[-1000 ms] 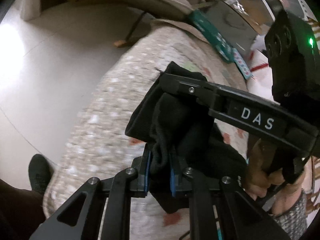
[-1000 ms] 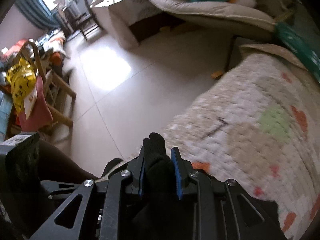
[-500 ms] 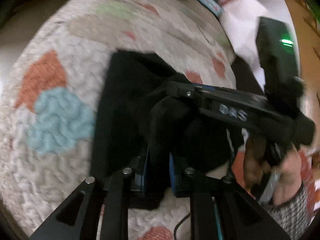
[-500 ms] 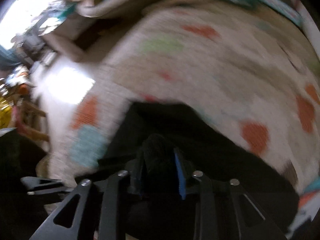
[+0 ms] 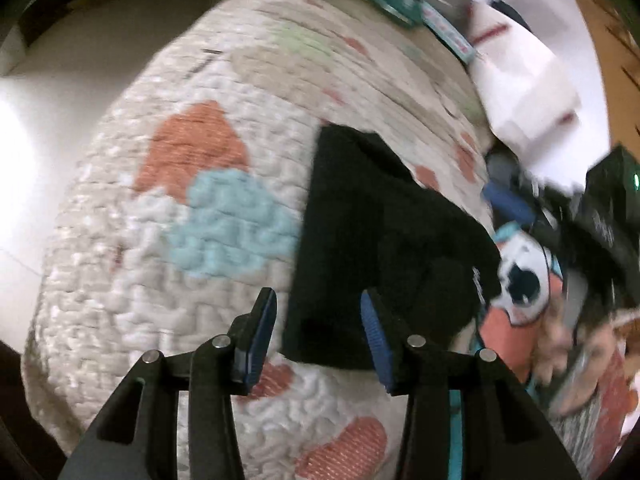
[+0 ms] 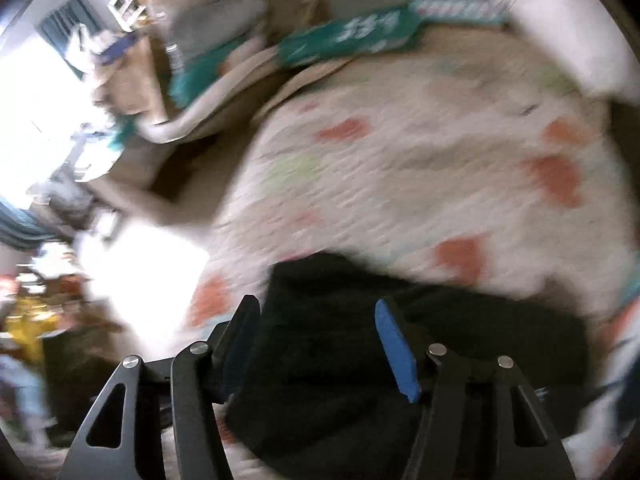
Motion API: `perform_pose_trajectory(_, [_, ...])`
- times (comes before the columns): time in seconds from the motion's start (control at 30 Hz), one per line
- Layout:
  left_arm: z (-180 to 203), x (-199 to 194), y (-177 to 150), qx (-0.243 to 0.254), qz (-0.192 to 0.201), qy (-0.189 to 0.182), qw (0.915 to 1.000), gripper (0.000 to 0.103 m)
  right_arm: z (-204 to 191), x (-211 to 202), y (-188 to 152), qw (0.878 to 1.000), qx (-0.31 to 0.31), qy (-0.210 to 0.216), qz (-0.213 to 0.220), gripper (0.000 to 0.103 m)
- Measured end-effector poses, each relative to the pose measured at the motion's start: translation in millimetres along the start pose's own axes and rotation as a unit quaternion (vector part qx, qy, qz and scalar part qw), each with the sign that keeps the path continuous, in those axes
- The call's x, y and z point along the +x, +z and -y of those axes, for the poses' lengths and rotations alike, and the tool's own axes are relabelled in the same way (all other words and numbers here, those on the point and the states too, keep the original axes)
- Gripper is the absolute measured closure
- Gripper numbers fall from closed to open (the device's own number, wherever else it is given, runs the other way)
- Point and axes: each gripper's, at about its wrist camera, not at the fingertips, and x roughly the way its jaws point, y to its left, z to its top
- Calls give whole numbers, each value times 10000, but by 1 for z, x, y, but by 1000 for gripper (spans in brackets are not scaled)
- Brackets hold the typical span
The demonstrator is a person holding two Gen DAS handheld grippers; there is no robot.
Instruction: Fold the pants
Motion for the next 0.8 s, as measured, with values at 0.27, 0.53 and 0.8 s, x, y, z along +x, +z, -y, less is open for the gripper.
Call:
perform_pose_trajectory(0.27, [-7, 11, 2, 17, -76, 159, 9998, 60, 38, 46, -36, 9772, 636, -1637, -1191, 57])
perform_pose_trajectory(0.53, [-16, 32, 1, 10, -207, 173, 9996, 60, -41, 13, -36, 9697, -338, -2386, 394, 45])
perform_pose_trajectory(0.8, [-20, 16, -4, 192, -4, 195, 9996, 60, -50, 88, -33, 9253, -1344, -3481, -680, 48])
